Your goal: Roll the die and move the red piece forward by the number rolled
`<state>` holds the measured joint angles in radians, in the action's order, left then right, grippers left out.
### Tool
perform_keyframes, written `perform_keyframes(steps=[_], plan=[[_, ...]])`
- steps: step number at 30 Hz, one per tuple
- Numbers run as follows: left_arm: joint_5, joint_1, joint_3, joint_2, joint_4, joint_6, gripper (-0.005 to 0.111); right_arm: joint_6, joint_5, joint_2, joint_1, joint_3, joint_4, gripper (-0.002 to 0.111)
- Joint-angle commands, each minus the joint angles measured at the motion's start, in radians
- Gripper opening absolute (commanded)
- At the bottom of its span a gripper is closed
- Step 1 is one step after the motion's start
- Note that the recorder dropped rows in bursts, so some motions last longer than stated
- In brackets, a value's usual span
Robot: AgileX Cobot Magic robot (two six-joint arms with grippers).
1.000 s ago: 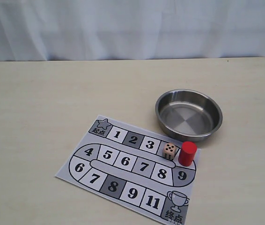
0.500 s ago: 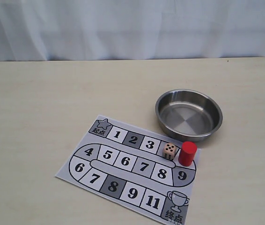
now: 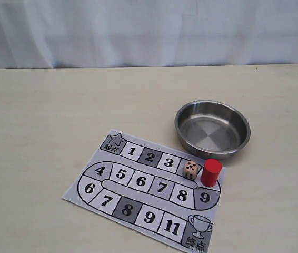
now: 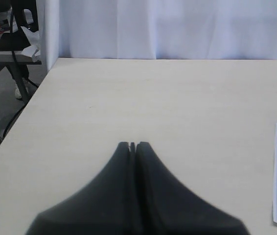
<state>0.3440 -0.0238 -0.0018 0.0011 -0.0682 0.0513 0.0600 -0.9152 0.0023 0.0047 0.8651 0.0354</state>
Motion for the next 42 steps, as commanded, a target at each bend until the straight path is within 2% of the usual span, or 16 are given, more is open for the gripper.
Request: perform_keyframes(steps=[1, 8, 17, 22, 24, 27, 33, 36, 38, 42], plan=[[-0.012, 0.000, 0.002, -0.001, 0.000, 0.006, 0.000, -0.001, 0.040, -0.002, -0.003, -0.035, -0.006, 0.004], [-0.012, 0.000, 0.002, -0.001, 0.000, 0.006, 0.000, -0.001, 0.165, -0.002, -0.003, -0.166, -0.006, 0.004], [-0.012, 0.000, 0.002, -0.001, 0.000, 0.006, 0.000, -0.001, 0.387, -0.002, -0.003, -0.467, -0.001, 0.004], [-0.012, 0.000, 0.002, -0.001, 0.000, 0.006, 0.000, -0.001, 0.677, -0.002, -0.003, -0.651, 0.040, 0.004], [-0.012, 0.000, 0.002, -0.001, 0.000, 0.006, 0.000, -0.001, 0.882, -0.002, -0.003, -0.736, 0.040, 0.004], [-0.012, 0.000, 0.002, -0.001, 0.000, 0.006, 0.000, -0.001, 1.004, -0.002, -0.003, -0.798, 0.040, 0.004], [-0.012, 0.000, 0.002, -0.001, 0.000, 0.006, 0.000, -0.001, 1.005, -0.002, -0.003, -0.865, 0.040, 0.004], [-0.012, 0.000, 0.002, -0.001, 0.000, 0.006, 0.000, 0.066, 0.801, -0.002, -0.003, -0.865, 0.027, 0.004], [-0.012, 0.000, 0.002, -0.001, 0.000, 0.006, 0.000, 0.095, 0.731, -0.002, -0.003, -0.865, 0.036, 0.004], [-0.012, 0.000, 0.002, -0.001, 0.000, 0.006, 0.000, 0.075, 0.710, -0.002, -0.003, -0.865, 0.081, 0.004]])
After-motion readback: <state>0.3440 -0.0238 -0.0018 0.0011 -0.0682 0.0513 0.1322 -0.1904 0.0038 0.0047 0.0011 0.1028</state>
